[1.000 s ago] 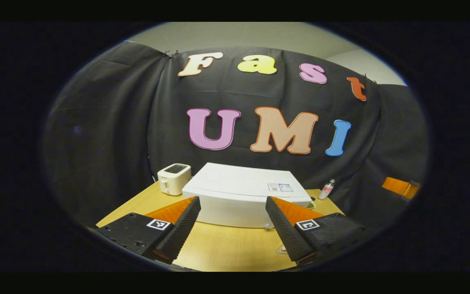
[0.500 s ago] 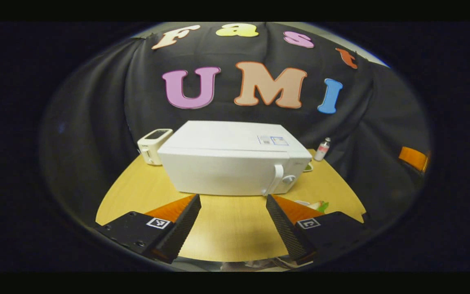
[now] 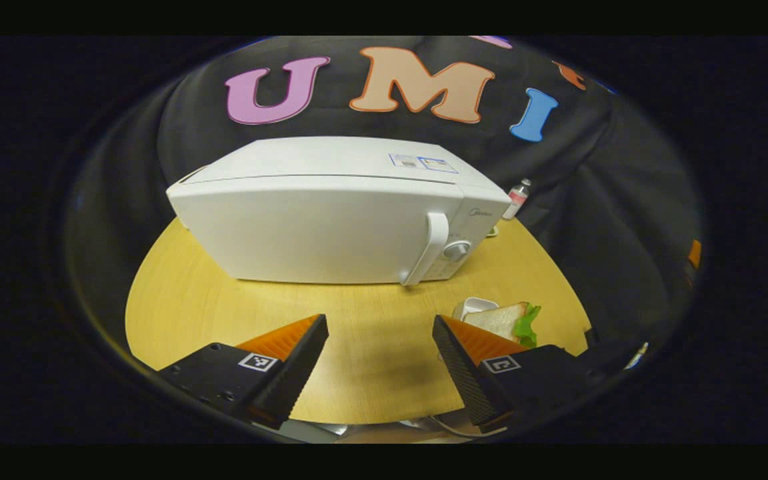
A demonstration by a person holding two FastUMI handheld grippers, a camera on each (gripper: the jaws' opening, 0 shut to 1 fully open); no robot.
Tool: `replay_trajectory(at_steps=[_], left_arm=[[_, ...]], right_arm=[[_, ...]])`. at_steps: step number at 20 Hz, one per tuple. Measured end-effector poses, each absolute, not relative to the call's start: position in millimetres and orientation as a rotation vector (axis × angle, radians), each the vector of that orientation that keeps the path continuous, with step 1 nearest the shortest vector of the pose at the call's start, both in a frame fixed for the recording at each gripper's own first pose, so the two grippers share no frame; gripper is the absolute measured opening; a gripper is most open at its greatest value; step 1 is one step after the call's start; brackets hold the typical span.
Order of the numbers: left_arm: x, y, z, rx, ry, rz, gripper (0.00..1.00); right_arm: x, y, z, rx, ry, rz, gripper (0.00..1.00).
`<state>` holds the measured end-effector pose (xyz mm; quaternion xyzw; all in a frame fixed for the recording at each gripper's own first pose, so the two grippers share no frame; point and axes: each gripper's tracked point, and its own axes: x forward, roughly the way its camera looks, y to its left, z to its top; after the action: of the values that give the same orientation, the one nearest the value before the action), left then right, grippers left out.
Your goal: Open the microwave oven with the left hand, put the food in, and close the microwave oven.
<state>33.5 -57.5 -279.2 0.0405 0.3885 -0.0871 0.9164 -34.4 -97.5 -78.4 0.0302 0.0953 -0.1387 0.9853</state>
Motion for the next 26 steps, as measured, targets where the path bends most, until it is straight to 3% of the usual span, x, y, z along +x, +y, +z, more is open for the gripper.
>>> replay_trajectory(at_steps=[1,3,6,7,8,10,11,12,20,23,26], left_arm=[[40,-64,-284,0.094,0.808,-0.199,0.91],[56,-77,-297,0.111,0.822,-0.228,0.95],[85,-91,-313,0.127,0.828,-0.242,0.93],[94,-95,-319,0.139,0.84,-0.243,0.85],[102,-98,-325,0.148,0.844,-0.242,0.89],[116,-106,-338,0.153,0.858,-0.245,0.88],[120,-108,-344,0.155,0.87,-0.246,0.83],[124,-110,-349,0.159,0.881,-0.246,0.86],[142,-110,-370,0.168,0.925,-0.218,0.77],[145,-111,-373,0.161,0.928,-0.207,0.36],[146,-109,-374,0.161,0.936,-0.169,0.31]], right_arm=[[-37,-100,-80,0.062,0.195,-0.292,0.96],[-41,-106,-83,0.065,0.2,-0.318,0.97],[-48,-109,-89,0.084,0.206,-0.349,0.97],[-49,-107,-92,0.087,0.213,-0.355,0.97],[-53,-107,-96,0.089,0.222,-0.363,0.97],[-55,-108,-99,0.094,0.232,-0.38,0.97],[-55,-108,-100,0.1,0.237,-0.388,0.97],[-57,-108,-103,0.106,0.242,-0.394,0.91],[-63,-113,-105,0.123,0.247,-0.456,0.9],[-64,-113,-107,0.13,0.251,-0.468,0.9],[-66,-111,-107,0.137,0.245,-0.471,0.91]])
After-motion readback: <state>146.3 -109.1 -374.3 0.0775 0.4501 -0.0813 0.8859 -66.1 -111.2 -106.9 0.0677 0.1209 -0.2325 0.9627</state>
